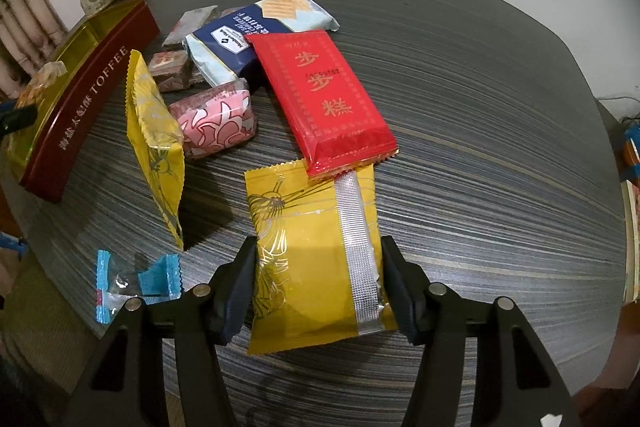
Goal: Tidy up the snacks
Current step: 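Carry the cookie bag into the gold tray while the right gripper grasps a yellow packet, then open the left gripper to release the cookie bag in the tray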
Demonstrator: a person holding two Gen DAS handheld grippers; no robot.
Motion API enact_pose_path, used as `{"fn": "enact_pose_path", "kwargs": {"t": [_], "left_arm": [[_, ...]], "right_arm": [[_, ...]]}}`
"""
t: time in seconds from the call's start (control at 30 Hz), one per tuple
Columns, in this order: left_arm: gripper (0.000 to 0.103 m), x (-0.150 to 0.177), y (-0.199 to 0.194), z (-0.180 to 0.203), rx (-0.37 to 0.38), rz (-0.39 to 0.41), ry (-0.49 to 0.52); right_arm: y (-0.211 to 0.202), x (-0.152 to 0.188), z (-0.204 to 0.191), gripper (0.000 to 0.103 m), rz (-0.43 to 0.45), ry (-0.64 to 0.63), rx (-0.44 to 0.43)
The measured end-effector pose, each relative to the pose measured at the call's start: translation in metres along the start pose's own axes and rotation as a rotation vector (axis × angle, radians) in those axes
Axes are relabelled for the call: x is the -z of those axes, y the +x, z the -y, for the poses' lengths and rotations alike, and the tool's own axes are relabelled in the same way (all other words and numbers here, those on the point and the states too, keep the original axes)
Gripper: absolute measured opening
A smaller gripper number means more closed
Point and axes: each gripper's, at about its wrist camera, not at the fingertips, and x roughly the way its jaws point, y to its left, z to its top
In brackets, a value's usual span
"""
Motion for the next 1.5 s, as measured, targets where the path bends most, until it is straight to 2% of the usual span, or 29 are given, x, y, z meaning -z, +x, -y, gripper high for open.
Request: {"fn": "enact_pose_path", "kwargs": {"t": [0.2,0.47,0.7,1.13,1.23,1.37,1.5], "left_arm": [[0.040,0.005,0.018,-0.037,-0.041,-0.030,-0.039],[0.040,0.010,0.032,-0.054,-0.046,-0.055,-0.056],[0.040,0.009,0.042,-0.063,-0.063,-0.094,-0.085],[0.041,0.005,0.039,-0.064,-0.070,-0.108,-0.094],[0.045,0.003,0.035,-0.064,-0.065,-0.102,-0.098],[0.059,0.001,0.025,-0.061,-0.063,-0.084,-0.093],[0.062,-0.003,0.010,-0.059,-0.059,-0.041,-0.084]], "right_arm": [[0.002,-0.002,-0.003,0.055,-0.001,0.026,0.013],[0.003,-0.005,-0.005,0.055,-0.002,0.058,0.030],[0.002,-0.006,-0.009,0.053,0.004,0.067,0.055],[-0.011,-0.004,-0.015,0.053,0.021,0.094,0.071],[-0.015,-0.002,-0.017,0.053,0.019,0.099,0.066],[-0.022,-0.004,-0.020,0.053,0.024,0.087,0.065],[-0.037,-0.002,-0.029,0.053,0.050,0.063,0.077]]}}
